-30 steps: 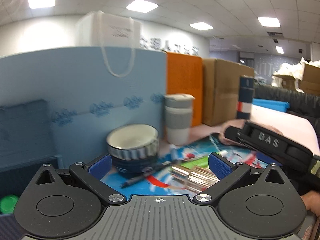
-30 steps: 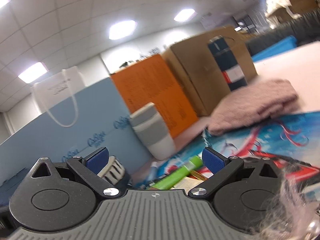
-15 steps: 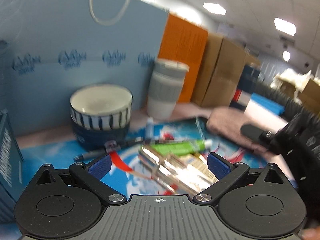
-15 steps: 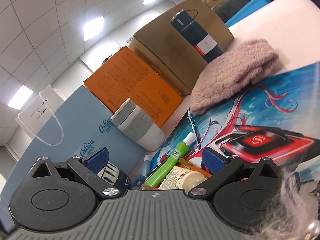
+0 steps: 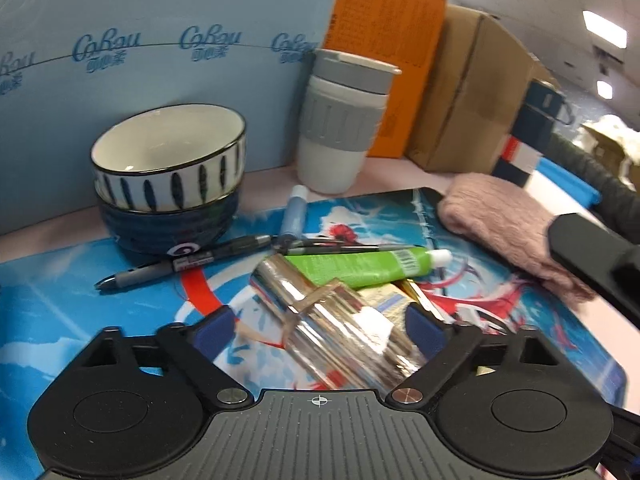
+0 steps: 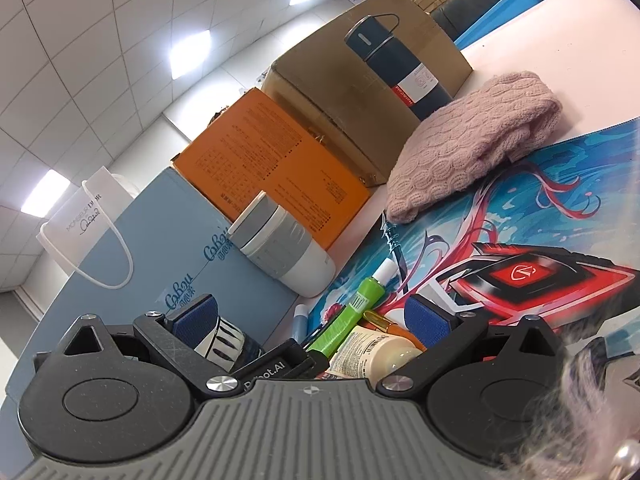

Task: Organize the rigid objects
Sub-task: 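Close the right tool on the glass bottle while the left tool moves to the blue box, then carry the glass bottle in the right tool down into the blue box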

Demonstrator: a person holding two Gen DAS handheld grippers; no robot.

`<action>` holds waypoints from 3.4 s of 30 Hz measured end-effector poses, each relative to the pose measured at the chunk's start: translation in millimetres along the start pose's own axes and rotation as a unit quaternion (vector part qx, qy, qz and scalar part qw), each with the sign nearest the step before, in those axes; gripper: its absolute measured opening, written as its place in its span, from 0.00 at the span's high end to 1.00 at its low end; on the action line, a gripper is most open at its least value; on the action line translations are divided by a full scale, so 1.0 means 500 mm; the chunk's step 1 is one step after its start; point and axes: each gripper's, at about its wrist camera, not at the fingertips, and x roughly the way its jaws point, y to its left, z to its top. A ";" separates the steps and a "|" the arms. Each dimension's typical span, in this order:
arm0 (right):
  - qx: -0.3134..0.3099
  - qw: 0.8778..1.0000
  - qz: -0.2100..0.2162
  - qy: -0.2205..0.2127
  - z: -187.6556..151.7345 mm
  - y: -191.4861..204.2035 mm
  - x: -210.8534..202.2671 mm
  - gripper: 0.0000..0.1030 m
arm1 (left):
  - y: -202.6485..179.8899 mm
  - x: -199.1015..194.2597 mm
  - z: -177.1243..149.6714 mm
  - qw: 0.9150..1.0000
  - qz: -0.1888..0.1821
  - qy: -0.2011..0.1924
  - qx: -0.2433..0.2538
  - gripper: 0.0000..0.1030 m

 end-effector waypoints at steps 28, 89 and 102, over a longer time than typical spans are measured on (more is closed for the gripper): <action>-0.102 0.984 0.102 0.108 -0.060 0.071 0.045 0.05 | 0.149 -0.205 -0.037 0.996 -0.072 0.026 0.037 0.04; -0.361 0.920 0.029 0.150 -0.184 0.285 -0.069 0.43 | 0.570 -0.548 -0.056 0.965 -0.028 -0.181 -0.187 0.01; -0.464 0.822 0.028 0.329 -0.343 0.247 -0.126 0.34 | 0.552 -0.544 -0.052 0.969 -0.037 -0.175 -0.171 0.01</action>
